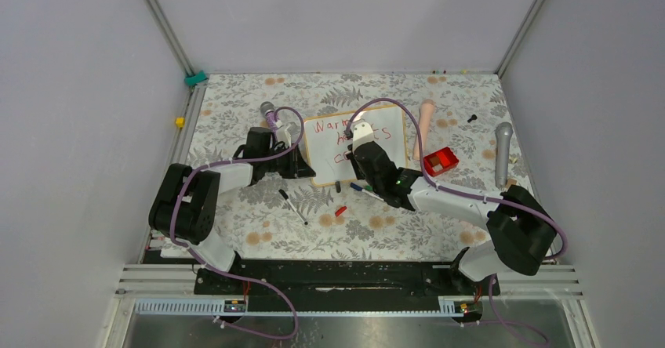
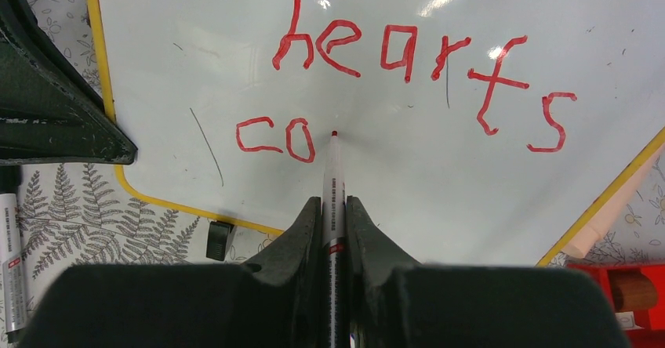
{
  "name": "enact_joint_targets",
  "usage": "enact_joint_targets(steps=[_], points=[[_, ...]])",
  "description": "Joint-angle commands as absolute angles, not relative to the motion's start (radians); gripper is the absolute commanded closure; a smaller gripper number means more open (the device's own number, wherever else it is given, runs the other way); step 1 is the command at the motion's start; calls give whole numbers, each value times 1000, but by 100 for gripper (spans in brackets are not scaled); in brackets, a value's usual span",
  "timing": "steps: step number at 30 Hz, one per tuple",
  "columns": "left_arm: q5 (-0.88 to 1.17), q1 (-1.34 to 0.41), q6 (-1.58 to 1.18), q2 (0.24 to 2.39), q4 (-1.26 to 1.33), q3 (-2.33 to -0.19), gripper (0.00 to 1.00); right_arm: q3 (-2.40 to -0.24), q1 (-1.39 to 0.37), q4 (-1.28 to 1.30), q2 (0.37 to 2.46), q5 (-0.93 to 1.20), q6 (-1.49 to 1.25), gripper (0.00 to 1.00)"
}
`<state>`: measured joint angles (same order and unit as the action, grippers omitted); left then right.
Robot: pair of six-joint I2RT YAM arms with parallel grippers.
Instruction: Write a sentence on the whiteboard
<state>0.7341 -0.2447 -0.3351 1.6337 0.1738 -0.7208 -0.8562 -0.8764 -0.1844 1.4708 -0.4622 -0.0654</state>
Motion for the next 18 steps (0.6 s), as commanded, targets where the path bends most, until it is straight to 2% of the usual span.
enact_joint_targets(steps=[1, 18], points=[[702, -236, -319, 1634, 192, -755, 100, -896, -867, -175, 1480, -479, -77, 100], [704, -235, -320, 1638, 196, -755, 100, -864, -867, -145, 1469, -441, -93, 100]])
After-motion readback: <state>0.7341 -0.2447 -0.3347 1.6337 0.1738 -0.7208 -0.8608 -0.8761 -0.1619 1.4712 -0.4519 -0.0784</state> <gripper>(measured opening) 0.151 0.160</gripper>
